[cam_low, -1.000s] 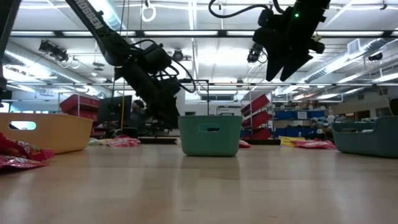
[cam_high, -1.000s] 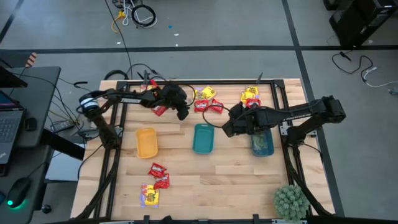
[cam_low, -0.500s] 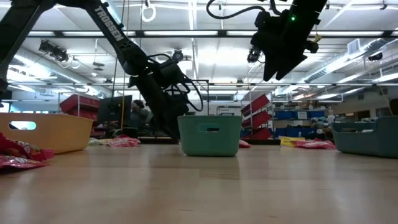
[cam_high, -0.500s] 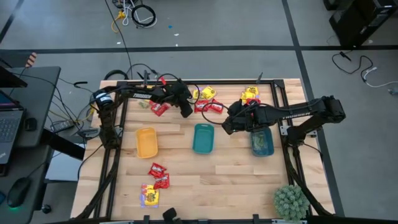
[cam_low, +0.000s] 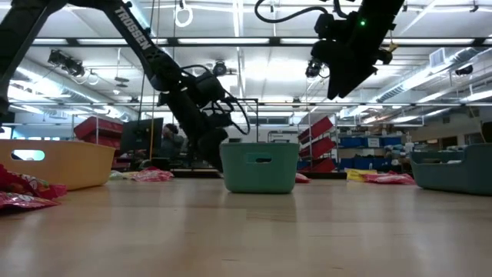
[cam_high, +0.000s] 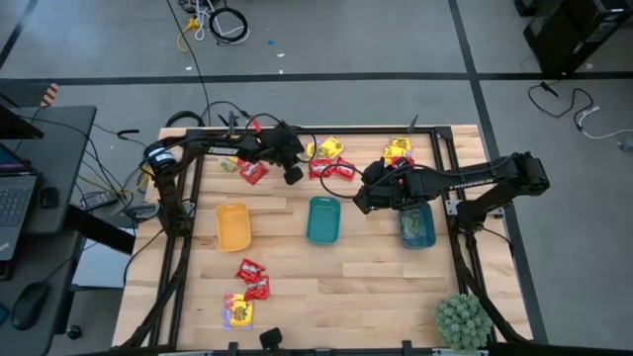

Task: Sort candy
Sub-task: Put the green transparent candy into the blue bin

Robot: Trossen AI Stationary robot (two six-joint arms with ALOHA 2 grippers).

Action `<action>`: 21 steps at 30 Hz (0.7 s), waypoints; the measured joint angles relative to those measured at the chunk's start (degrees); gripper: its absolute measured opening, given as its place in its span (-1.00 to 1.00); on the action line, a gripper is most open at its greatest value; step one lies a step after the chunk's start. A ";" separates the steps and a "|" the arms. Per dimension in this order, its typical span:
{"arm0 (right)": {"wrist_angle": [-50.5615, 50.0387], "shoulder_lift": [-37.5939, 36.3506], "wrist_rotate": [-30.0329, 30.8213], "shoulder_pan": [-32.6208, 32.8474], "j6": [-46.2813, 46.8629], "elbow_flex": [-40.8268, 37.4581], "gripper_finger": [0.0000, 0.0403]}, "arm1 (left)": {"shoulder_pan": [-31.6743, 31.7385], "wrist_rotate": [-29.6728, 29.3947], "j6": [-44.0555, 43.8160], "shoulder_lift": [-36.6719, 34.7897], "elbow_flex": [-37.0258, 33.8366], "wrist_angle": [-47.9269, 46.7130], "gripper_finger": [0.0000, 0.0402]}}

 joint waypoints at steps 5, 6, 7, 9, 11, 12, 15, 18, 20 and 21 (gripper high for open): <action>-0.01 0.00 0.00 0.00 -2.46 0.00 -0.21 | -0.06 2.10 1.69 -5.66 -0.03 -1.10 -0.99; -0.05 -0.05 0.00 0.00 -2.98 0.00 -0.21 | -0.07 3.54 1.86 -6.97 -0.03 -1.79 -0.99; -0.08 -0.13 -0.01 0.06 -3.48 0.00 -0.21 | -0.18 5.40 1.90 -8.18 -0.03 -2.14 -0.99; -0.48 -0.86 -0.18 0.11 -3.72 0.00 -0.21 | -0.85 9.99 2.07 -10.42 -0.03 -2.08 -0.99; -0.93 -2.13 -1.42 0.17 -3.37 0.00 -0.20 | -2.32 14.03 2.09 -12.12 -0.03 -2.09 -1.00; -1.27 -2.79 -1.97 0.37 -3.04 -0.02 -0.20 | -3.27 15.28 2.16 -12.67 -0.03 -2.09 -1.00; -1.88 -4.51 -3.41 1.81 -2.37 -0.02 -0.19 | -6.52 18.69 3.47 -13.59 -0.03 -1.30 -1.00; 1.20 -5.76 -5.80 3.03 -4.50 -0.01 -0.19 | -10.31 23.45 5.83 -13.66 -0.05 2.15 -1.00; 5.28 -5.97 -8.13 3.40 -5.58 -0.01 -0.19 | -13.08 23.86 8.51 -13.66 -0.04 4.68 -1.00; 7.63 -6.08 -9.23 3.56 -6.28 -0.02 -0.19 | -14.39 23.32 10.40 -13.67 -0.03 5.70 -1.00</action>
